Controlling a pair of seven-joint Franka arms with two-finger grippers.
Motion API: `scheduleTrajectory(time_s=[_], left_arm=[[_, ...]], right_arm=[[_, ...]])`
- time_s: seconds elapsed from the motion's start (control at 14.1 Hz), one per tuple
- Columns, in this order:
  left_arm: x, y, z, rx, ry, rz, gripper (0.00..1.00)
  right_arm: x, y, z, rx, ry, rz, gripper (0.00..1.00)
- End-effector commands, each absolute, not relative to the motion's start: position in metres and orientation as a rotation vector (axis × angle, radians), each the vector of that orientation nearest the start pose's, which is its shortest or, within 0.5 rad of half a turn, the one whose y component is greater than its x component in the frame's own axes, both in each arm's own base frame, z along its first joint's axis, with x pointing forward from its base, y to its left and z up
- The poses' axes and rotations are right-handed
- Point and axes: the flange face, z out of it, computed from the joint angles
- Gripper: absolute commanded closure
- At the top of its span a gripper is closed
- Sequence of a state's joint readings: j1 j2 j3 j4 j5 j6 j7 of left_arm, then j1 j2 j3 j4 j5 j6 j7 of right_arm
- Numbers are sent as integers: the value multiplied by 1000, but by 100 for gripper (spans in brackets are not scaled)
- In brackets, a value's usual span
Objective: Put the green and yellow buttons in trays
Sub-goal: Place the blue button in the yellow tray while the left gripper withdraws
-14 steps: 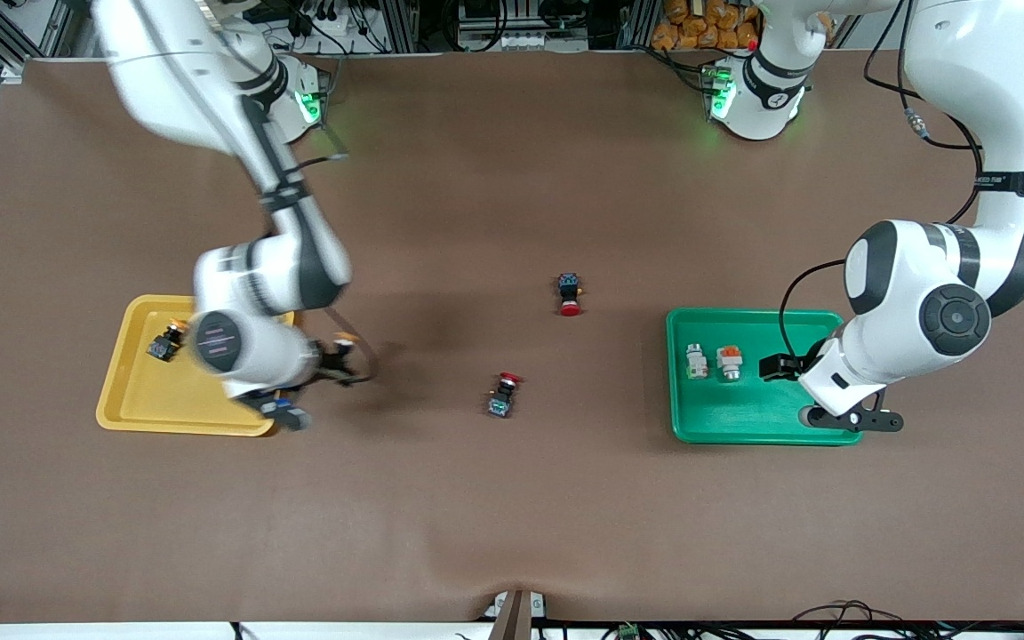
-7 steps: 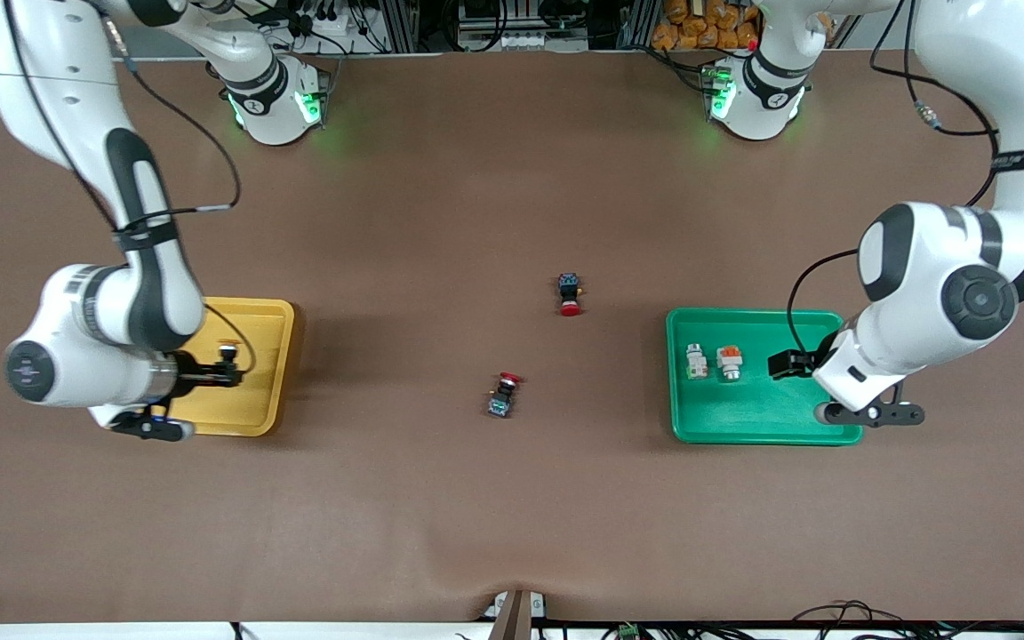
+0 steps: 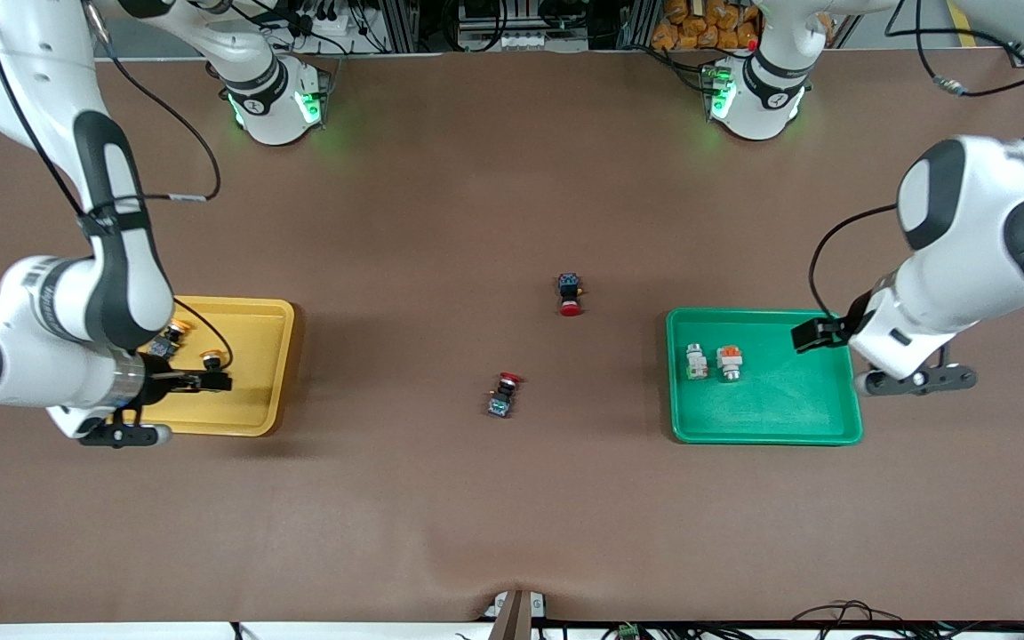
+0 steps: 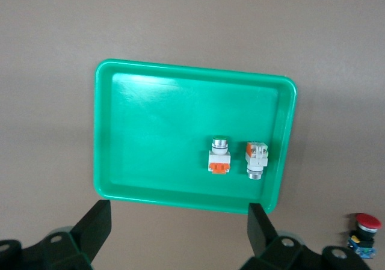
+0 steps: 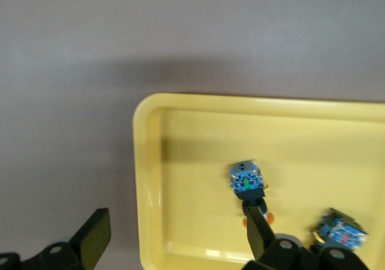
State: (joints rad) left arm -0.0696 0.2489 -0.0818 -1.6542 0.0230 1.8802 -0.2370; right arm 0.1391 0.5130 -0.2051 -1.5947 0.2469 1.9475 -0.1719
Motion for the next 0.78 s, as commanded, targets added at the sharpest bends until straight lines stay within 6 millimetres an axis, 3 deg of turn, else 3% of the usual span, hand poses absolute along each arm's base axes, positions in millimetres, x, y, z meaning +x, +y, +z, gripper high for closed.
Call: scheduleTrajectory(time_s=[0.0, 0.28, 0.5, 0.71], left_arm=[[618, -85, 497, -3113, -157, 3, 0], [598, -89, 534, -3109, -148, -6, 0], [586, -76, 554, -3104, -167, 2, 0], [556, -74, 578, -3095, -170, 23, 0]], right_arm=[[650, -28, 389, -3017, -104, 168, 0], [617, -29, 443, -3025, -174, 129, 0], [586, -37, 485, -3078, -205, 49, 0], [569, -49, 530, -3090, -177, -49, 0]])
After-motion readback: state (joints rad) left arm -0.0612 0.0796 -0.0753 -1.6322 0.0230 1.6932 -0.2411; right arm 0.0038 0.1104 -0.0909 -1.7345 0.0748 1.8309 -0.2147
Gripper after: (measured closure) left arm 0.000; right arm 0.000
